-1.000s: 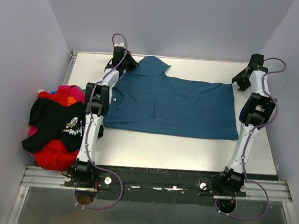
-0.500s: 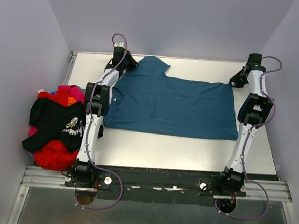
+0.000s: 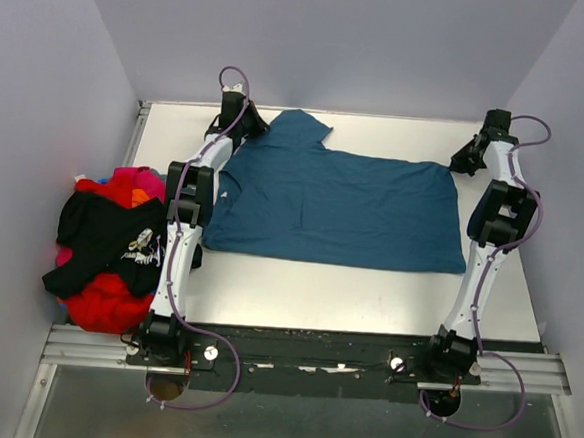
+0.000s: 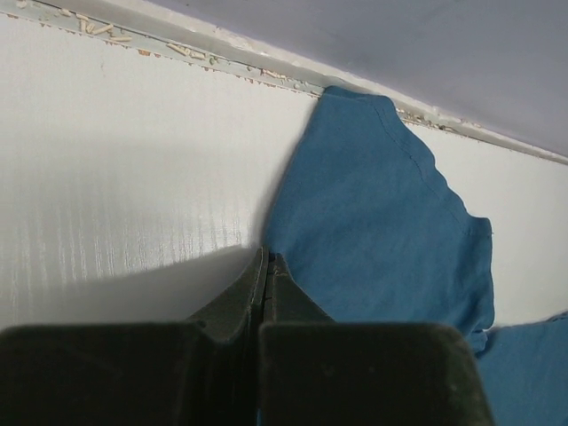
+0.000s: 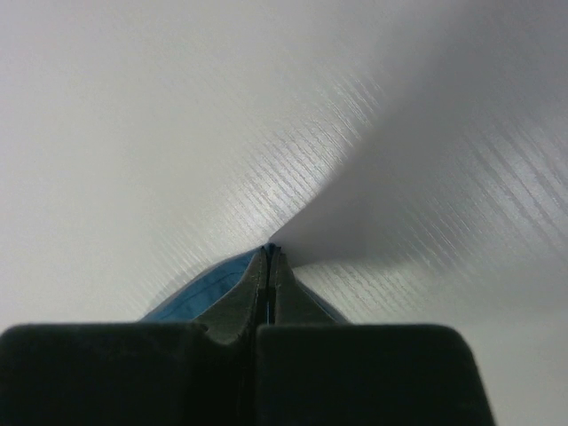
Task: Fold and stack the t-shirts
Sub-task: Grap the side of the flattened tshirt furthest away from the robot with both arms
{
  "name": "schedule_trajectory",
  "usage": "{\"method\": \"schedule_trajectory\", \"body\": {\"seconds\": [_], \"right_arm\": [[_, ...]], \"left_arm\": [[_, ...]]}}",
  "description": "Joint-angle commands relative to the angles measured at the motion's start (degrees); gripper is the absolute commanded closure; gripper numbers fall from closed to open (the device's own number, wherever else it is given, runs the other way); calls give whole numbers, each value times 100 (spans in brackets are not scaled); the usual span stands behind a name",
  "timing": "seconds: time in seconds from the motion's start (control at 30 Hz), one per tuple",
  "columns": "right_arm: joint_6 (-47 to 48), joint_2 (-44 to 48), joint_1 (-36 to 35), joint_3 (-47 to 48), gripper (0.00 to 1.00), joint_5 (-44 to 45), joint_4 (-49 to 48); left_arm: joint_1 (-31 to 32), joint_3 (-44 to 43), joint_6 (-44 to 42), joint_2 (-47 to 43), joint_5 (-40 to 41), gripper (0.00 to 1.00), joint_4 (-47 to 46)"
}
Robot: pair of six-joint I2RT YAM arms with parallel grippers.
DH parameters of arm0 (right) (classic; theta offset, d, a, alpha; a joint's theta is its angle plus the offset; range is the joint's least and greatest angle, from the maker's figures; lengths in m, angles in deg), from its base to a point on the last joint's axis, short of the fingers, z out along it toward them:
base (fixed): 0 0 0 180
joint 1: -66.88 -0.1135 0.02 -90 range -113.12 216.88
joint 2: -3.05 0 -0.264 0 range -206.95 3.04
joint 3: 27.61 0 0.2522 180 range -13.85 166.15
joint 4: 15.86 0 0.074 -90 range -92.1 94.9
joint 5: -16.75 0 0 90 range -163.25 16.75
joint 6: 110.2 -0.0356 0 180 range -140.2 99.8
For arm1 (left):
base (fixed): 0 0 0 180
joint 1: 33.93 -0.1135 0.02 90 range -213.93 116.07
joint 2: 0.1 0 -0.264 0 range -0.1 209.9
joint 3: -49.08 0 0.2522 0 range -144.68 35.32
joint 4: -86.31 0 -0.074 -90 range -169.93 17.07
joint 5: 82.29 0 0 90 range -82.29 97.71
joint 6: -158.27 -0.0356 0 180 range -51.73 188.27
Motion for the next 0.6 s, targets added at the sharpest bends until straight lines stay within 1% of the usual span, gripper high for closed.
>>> {"method": "schedule_trajectory", "body": {"seconds": [0.0,0.1,0.4,0.53,0.57], "right_arm": [[-45,436,29,-512,99,-25,-444],[-27,541,29,-548,99,-25,-463],[61,919,55,-618,99,80,-375],[87,1130,73,-776,99,133,-392],[87,1165,73,-811,99,133,-375]], "left_arm": [[29,60,-161,-518,74,100,13],[29,192,-170,-641,74,100,-58],[29,219,-302,-870,109,100,13],[38,438,-284,-984,47,100,-49],[38,517,-276,-1028,21,100,-188]]}}
